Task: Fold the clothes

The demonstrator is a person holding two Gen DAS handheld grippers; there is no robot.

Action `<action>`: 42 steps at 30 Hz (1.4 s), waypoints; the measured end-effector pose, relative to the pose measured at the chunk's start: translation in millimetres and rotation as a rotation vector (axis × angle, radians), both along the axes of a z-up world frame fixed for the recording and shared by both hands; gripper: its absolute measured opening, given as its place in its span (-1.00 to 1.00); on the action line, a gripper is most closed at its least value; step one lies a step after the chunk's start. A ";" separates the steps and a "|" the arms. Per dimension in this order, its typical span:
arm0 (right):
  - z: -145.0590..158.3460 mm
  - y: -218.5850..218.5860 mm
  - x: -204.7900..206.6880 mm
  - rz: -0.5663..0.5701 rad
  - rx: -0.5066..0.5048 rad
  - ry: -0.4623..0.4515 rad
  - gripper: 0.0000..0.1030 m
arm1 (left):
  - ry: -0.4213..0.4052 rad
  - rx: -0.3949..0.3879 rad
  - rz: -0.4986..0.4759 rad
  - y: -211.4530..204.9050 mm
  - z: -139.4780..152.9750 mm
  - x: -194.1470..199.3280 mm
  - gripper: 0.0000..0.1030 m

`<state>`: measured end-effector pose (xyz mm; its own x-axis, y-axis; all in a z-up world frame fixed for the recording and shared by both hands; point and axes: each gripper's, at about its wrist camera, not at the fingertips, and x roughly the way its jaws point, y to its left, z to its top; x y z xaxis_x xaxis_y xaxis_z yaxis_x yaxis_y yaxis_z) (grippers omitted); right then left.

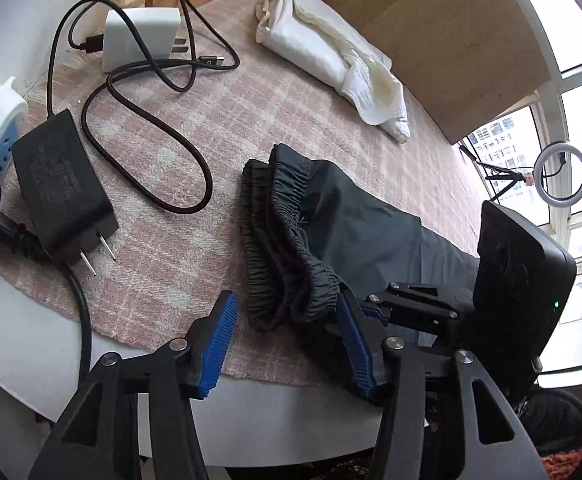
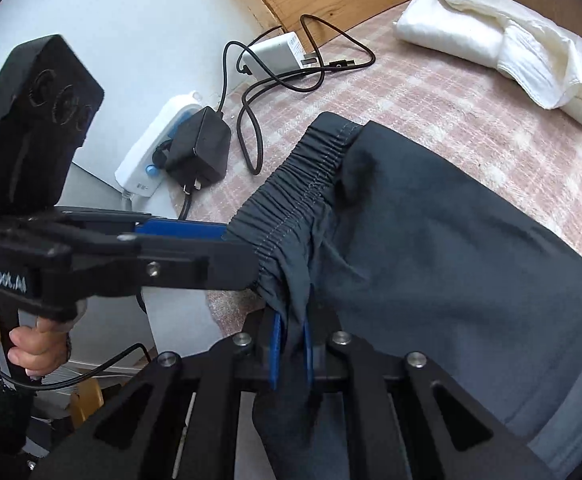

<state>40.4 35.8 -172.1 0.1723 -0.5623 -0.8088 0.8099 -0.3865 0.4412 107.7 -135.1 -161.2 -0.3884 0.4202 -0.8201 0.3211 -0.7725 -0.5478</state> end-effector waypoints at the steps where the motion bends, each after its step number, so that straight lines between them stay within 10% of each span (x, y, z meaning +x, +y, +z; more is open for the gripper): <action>1: -1.5 3.7 2.1 -0.002 -0.009 0.002 -0.84 | -0.008 0.008 0.009 -1.7 -2.2 -3.9 0.03; 13: -7.4 -10.1 16.8 0.001 -0.051 0.049 -0.84 | -0.091 -0.034 -0.043 3.1 -14.2 -51.0 0.17; 24: 7.2 -5.9 20.8 0.019 -0.028 0.039 -0.57 | -0.051 -0.115 -0.108 14.9 -0.7 -43.6 -0.68; 28: 38.3 44.1 -7.4 -0.109 -0.138 -0.031 -0.14 | -0.003 -0.130 -0.110 13.1 16.9 -32.3 -0.71; 33: 19.4 85.6 -50.1 -0.378 -0.045 0.026 -0.12 | 0.019 -0.136 -0.087 4.2 27.9 -19.1 -0.71; 42: 9.6 87.1 -69.8 -0.401 0.022 0.123 -0.14 | 0.080 -0.106 -0.164 32.7 69.2 -34.0 -0.71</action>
